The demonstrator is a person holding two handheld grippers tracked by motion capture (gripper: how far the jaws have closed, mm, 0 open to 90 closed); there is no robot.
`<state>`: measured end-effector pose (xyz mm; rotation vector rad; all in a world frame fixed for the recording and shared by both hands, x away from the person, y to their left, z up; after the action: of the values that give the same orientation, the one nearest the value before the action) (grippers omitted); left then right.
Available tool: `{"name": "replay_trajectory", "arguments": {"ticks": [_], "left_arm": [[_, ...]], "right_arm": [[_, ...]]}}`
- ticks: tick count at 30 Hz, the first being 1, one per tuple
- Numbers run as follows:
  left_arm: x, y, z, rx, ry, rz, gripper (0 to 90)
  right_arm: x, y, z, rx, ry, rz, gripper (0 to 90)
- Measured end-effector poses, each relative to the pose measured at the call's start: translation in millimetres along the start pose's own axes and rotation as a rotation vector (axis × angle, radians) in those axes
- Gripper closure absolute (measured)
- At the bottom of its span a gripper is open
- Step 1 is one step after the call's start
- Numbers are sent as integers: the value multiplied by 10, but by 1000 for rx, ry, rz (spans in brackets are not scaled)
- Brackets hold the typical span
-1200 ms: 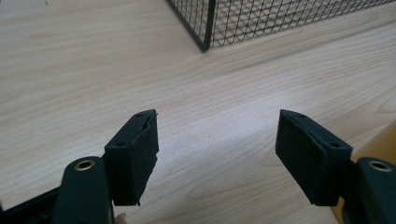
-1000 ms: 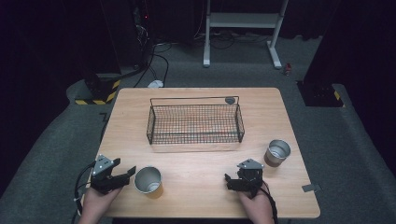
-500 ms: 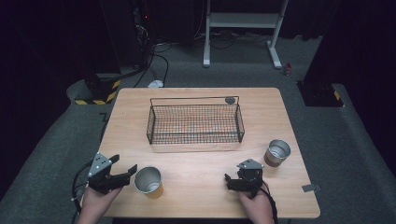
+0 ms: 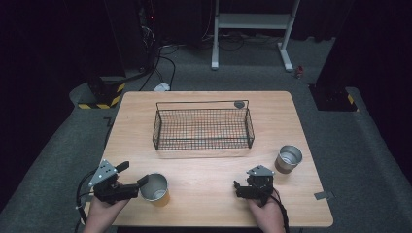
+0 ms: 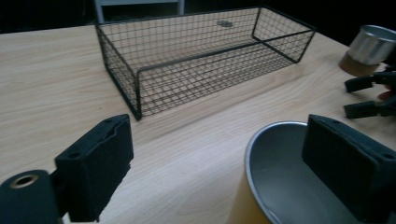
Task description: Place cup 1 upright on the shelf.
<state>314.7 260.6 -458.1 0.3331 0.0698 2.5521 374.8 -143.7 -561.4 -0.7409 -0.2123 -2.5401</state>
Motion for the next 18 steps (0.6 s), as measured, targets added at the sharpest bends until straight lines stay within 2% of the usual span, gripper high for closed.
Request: {"name": "replay_trajectory", "arguments": {"ticks": [8,9,18], "left_arm": [[-25,166,-27,-1,-7,-41,23],[-40,211,-45,-18,-16,-54,13],[-51,316,-82,-25,-21,-94,1]], "right_arm": [[0,-2,0,-2,0,-1,97],[0,-2,0,-2,0,-1,97],[0,-2,0,-2,-1,-1,97]]}}
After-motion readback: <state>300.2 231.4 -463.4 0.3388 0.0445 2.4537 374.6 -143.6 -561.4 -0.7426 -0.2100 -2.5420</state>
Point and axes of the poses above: each handheld gripper's, and its own axes: x roughly backward along the jaws, z roughly out of its top, y roughly to its right, the point moved 5 cm from there along -x, roughly forward along the jaws, and after that the axes turned 13 degrees about y, right-handed, at the moved point
